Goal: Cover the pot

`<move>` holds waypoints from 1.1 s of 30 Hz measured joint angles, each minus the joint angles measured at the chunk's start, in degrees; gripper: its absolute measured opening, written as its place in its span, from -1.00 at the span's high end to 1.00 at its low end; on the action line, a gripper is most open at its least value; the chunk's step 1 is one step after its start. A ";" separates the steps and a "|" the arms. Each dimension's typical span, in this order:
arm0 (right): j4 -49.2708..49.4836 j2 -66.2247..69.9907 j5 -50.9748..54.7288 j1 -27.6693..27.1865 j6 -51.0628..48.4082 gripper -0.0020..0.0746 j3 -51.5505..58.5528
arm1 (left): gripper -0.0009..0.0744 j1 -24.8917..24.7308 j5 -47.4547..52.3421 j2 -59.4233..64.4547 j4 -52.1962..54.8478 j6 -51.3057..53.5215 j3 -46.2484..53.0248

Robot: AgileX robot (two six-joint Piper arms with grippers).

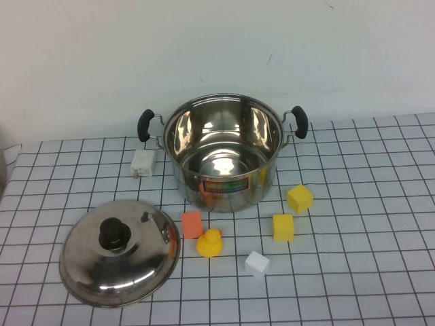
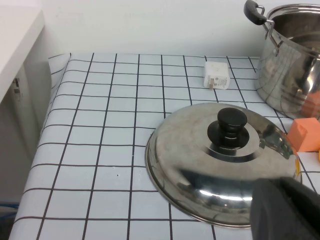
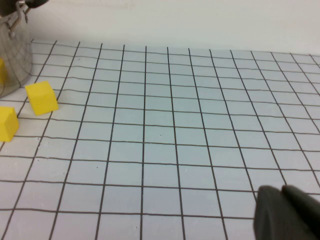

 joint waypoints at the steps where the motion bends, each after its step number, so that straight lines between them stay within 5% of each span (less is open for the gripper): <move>1: 0.00 0.00 0.00 0.00 0.00 0.92 0.00 | 0.98 0.00 0.00 0.00 0.00 0.00 0.00; 33: 0.00 0.00 0.00 0.00 0.00 0.92 0.00 | 0.98 0.00 0.13 -0.13 -2.37 -2.31 0.00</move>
